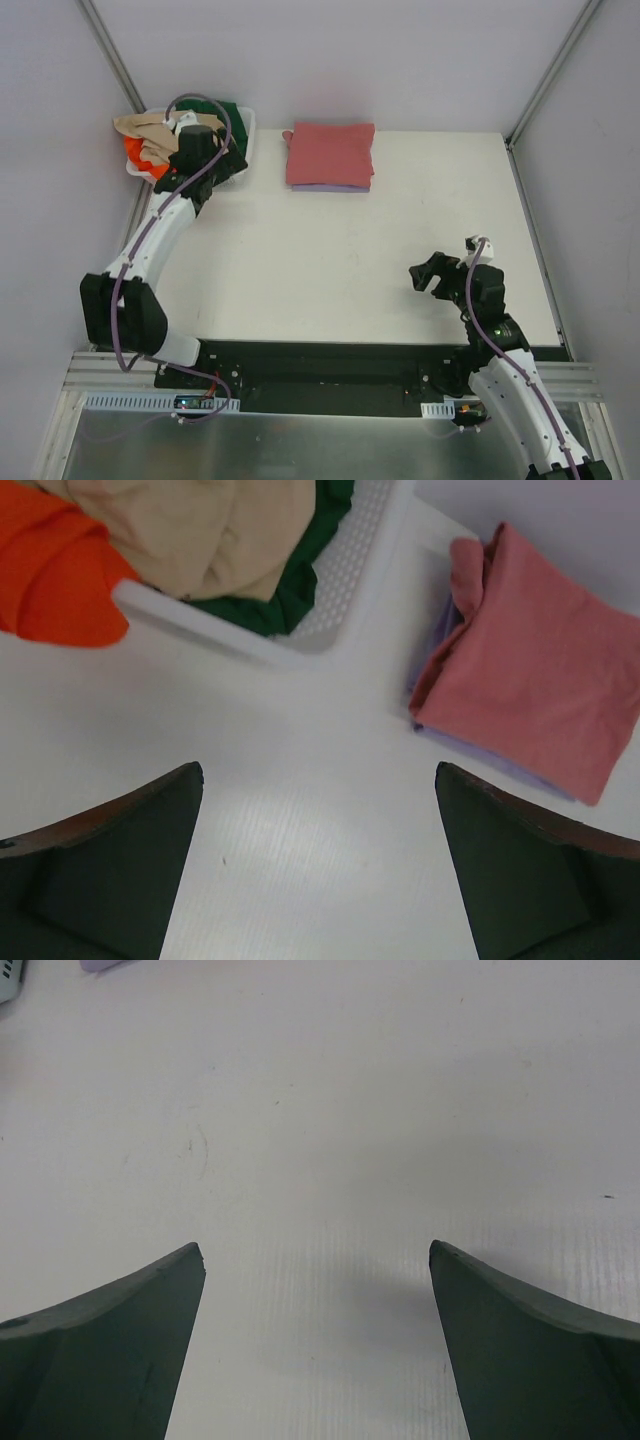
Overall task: Fold and stack the t-shirts
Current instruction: Grab crumpled tshirt from bin with the left arm, then move the tshirt to the center of the board, then flatten out the tshirt
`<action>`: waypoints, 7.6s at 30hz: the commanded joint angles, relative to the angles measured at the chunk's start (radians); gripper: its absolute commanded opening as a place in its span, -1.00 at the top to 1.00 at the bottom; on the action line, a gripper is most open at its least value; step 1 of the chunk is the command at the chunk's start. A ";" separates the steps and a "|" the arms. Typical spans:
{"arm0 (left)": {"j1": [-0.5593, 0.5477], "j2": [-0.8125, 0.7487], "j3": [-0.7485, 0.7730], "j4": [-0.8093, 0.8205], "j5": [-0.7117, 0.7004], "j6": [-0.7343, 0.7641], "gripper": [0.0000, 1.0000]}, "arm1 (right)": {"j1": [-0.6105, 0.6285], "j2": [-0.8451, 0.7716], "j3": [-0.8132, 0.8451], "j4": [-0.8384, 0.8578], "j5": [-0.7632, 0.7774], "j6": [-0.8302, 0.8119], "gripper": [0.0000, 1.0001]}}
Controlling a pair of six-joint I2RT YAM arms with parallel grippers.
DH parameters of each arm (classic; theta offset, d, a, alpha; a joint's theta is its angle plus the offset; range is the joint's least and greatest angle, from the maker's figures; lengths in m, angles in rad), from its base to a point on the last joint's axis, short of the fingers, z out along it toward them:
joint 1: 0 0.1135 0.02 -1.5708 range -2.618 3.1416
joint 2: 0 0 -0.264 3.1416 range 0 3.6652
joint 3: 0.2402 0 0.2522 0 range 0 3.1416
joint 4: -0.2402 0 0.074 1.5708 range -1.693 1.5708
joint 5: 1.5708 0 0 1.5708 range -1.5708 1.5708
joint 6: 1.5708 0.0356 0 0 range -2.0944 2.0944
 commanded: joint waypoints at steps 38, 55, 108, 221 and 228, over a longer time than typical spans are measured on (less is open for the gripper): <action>0.198 1.040 1.091 -0.041 -0.387 0.338 1.00 | 0.004 0.049 0.015 0.040 0.023 0.002 -0.93; 0.185 0.497 0.993 -0.047 0.031 0.172 1.00 | 0.003 0.035 0.021 0.035 0.009 0.005 -0.93; -0.752 0.322 0.211 0.115 0.095 -0.178 -0.70 | 0.003 0.029 0.024 0.021 -0.015 0.014 -0.93; -0.167 -0.515 0.041 -0.015 -0.262 0.163 1.00 | 0.274 0.699 1.313 -0.259 0.805 -0.482 0.99; -0.160 -0.057 0.005 -0.007 -0.241 0.138 -0.79 | -0.031 1.131 1.199 -0.092 0.387 -0.345 0.82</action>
